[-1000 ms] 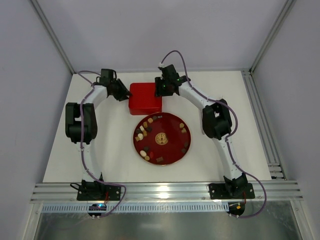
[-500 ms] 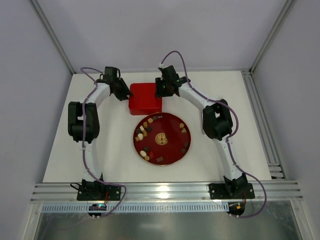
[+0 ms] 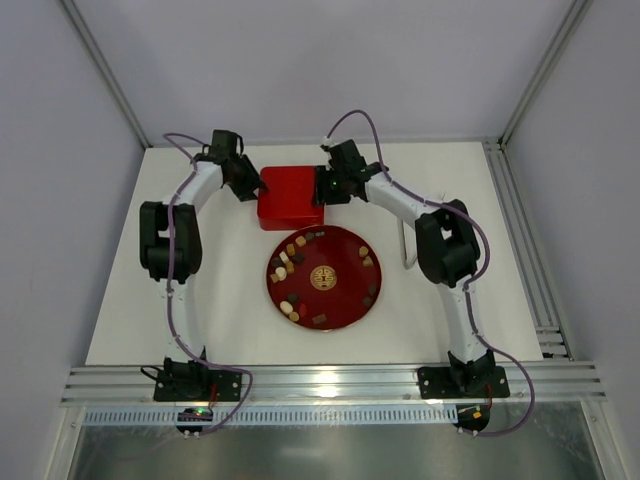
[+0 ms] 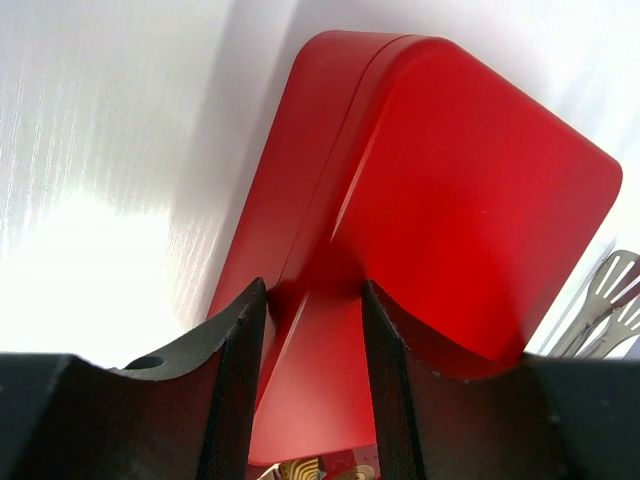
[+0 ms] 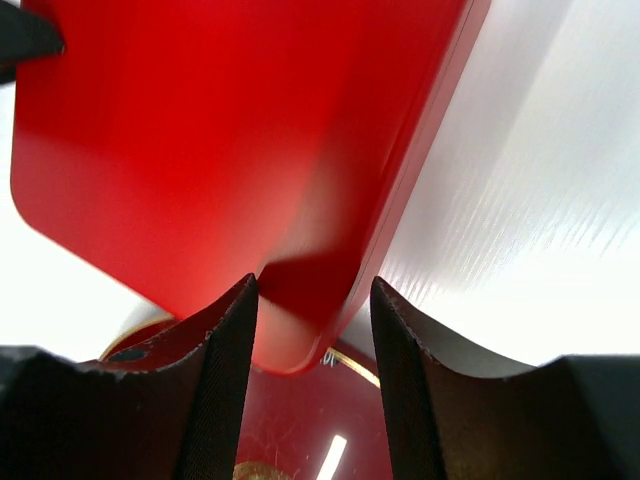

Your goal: Pack the chocolate

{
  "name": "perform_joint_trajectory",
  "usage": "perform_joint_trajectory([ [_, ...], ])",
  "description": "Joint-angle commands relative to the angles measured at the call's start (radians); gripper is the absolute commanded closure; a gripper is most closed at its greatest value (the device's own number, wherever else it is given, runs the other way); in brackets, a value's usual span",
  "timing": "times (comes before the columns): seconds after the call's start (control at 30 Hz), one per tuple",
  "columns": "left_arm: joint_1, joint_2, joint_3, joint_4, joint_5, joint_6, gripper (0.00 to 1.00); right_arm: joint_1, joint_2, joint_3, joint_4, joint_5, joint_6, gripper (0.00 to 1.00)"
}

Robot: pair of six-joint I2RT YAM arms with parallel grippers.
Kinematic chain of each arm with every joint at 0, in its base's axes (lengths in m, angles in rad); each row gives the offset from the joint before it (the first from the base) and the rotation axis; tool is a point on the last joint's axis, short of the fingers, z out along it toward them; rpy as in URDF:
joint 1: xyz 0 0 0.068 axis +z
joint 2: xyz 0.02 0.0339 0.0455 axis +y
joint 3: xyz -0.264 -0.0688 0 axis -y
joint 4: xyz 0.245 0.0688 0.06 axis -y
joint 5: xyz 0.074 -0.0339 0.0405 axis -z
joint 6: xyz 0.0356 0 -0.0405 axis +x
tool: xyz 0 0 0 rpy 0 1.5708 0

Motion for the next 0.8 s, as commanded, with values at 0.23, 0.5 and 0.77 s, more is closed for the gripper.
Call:
perform_joint_trajectory([
  [0.23, -0.022, 0.155, -0.028, -0.261, -0.147, 0.023, 0.58, 0.003, 0.026, -0.15, -0.161, 0.047, -0.032, 0.57],
  [0.5, -0.022, 0.159, -0.023, -0.266, -0.141, 0.037, 0.55, -0.003, 0.038, -0.162, -0.156, 0.053, -0.024, 0.6],
  [0.77, -0.017, 0.115, -0.019, -0.26, -0.147, 0.092, 0.45, -0.028, -0.026, -0.182, -0.087, -0.014, -0.007, 0.53],
])
